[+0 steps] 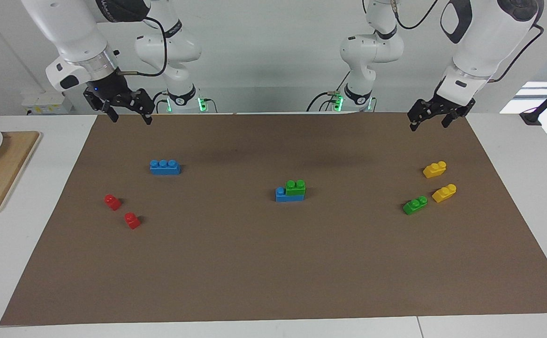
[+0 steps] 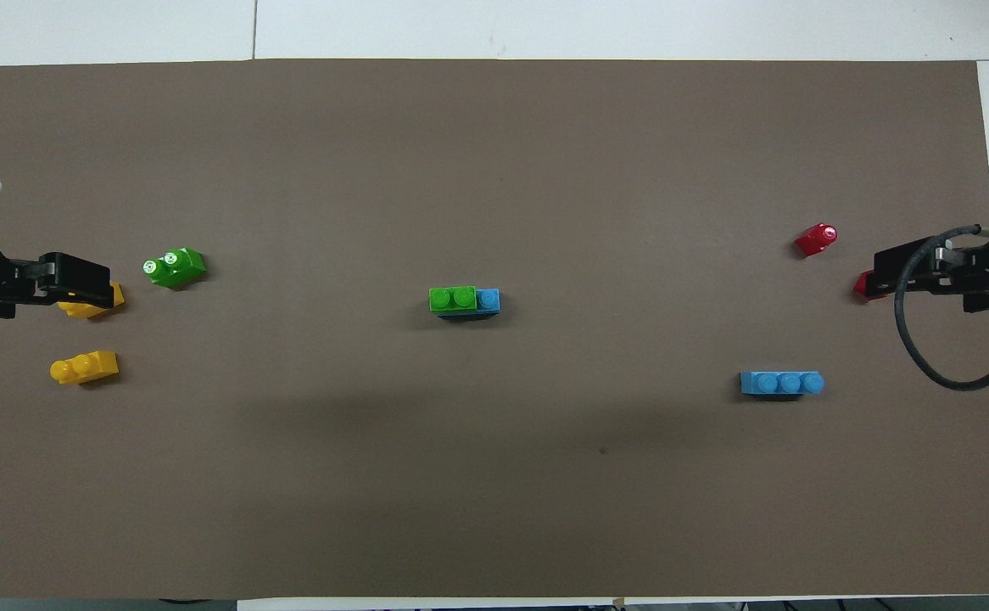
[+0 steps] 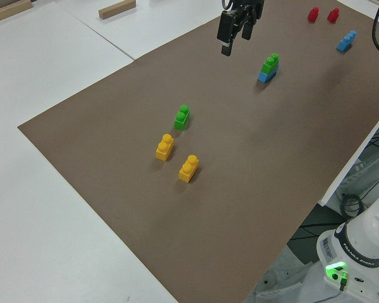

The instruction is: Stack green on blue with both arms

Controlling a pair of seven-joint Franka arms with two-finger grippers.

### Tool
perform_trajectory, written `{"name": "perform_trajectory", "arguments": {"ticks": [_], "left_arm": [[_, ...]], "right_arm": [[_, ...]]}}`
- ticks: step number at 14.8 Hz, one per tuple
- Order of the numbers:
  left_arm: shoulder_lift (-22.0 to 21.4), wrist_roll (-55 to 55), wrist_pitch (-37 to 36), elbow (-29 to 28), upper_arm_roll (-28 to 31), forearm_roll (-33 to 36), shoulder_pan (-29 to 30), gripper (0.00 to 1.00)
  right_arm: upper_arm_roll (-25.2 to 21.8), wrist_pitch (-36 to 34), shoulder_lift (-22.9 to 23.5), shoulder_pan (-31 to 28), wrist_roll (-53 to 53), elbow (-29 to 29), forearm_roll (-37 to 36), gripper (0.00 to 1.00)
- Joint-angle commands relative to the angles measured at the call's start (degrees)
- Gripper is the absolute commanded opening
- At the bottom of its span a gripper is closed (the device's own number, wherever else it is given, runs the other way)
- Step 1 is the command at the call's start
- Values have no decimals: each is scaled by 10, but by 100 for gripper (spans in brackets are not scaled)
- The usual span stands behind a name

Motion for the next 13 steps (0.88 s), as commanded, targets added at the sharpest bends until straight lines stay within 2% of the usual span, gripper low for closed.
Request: {"name": "perform_trajectory", "arguments": {"ticks": [1,3,10,13], "left_arm": [[4,11,-28,31,-4,2,0,100],[5,13,-49,40,-10,2,2,100],[5,12,-56,39,-10,-1,4,100],[4,12,-55,39,-10,-2,4,100]], "right_arm": [[1,-19,21,-7,-14,31,-10,100],[4,-19,21,-14,-14,31,-10,100],[15,-23,9,-21,-10,23,-13,100],[15,-21,9,-18,-9,24,-37,100]]}}
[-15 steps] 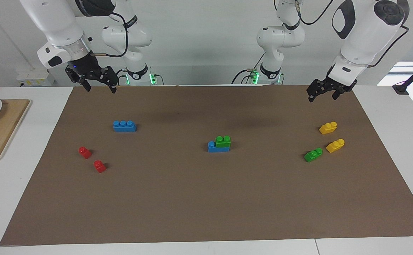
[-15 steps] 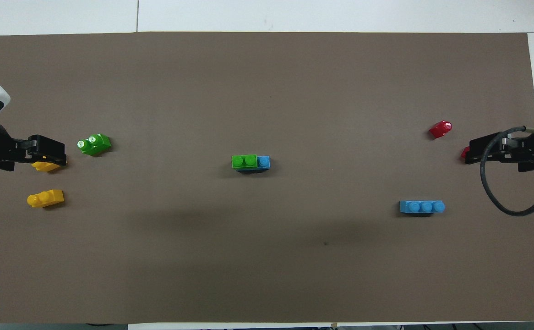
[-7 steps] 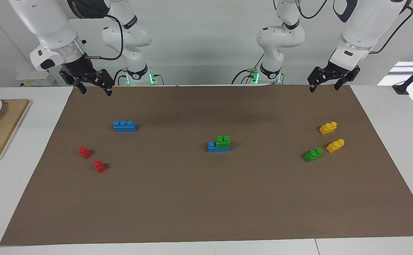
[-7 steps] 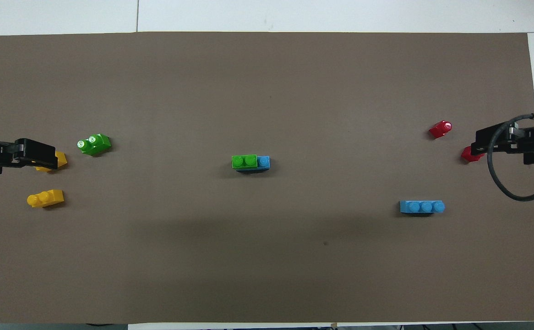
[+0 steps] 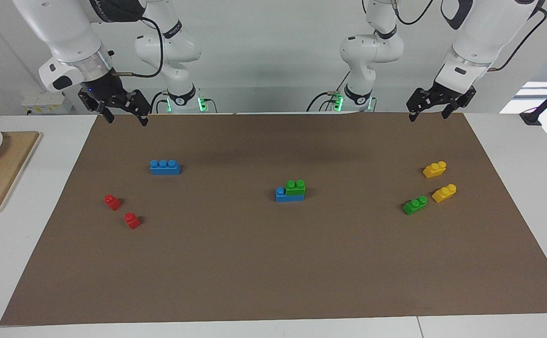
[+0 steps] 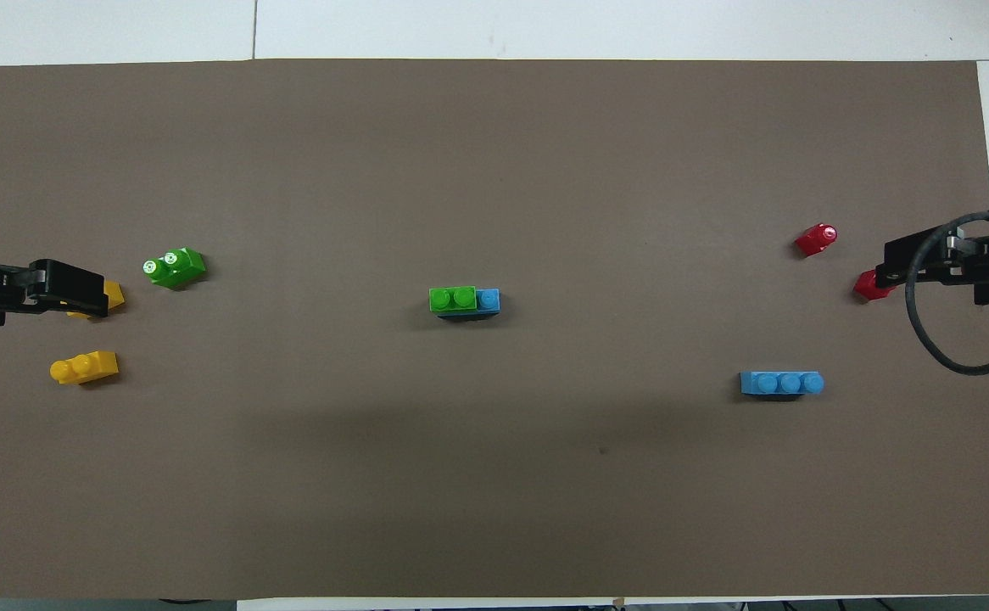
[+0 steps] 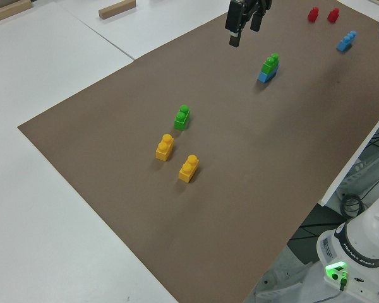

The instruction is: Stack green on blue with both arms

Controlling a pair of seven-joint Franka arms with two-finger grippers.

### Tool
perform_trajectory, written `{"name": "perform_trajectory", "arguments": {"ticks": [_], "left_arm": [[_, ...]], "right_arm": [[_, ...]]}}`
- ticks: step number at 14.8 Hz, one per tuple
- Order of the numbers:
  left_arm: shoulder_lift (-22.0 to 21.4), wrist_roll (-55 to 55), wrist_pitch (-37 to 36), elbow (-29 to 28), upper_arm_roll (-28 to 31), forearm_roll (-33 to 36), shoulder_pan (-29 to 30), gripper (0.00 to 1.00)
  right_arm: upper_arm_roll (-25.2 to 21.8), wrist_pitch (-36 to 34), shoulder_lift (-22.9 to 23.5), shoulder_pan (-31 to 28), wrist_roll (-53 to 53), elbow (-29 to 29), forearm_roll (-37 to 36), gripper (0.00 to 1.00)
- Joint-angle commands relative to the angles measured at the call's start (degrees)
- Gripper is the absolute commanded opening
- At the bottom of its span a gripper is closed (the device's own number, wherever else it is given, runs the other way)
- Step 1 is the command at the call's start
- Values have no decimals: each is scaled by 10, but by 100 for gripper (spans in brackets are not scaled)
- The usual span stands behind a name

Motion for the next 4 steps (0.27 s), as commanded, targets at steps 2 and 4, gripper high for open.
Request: {"name": "perform_trajectory", "arguments": {"ticks": [2,4], "left_arm": [[4,9,-12,10,0,-2,3,100],[4,9,-12,10,0,-3,3,100]], "right_arm": [[8,-6,-2,-8,-9,5,-27,100],[8,-4,-2,-11,-9,4,-27,100]]}}
